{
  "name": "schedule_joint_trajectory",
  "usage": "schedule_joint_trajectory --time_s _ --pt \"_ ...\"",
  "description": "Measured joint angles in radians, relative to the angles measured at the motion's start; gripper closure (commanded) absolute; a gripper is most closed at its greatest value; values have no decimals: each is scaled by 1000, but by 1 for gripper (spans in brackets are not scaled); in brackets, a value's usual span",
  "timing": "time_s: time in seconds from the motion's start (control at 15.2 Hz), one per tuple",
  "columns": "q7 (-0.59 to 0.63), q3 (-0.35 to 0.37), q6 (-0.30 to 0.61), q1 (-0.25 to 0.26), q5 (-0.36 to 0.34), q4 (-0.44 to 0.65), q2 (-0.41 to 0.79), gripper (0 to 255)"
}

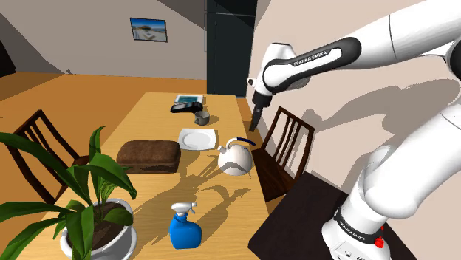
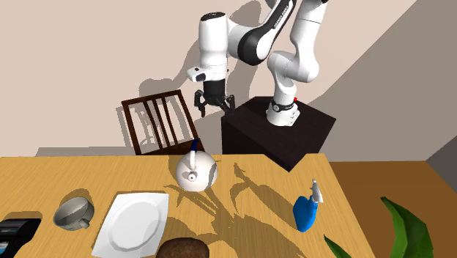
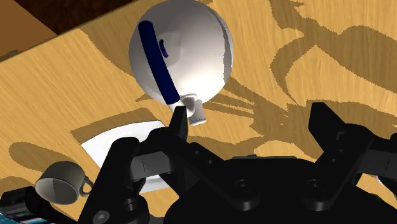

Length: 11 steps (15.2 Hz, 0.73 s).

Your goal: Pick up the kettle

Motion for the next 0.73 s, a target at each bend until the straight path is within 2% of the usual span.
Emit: schedule_joint_trajectory --time_s 0.4,0.53,0.73 --pt "-197 -40 142 27 100 91 225 0" --pt "-263 -40 191 33 144 113 296 0" --pt "-362 -29 229 30 214 203 424 0"
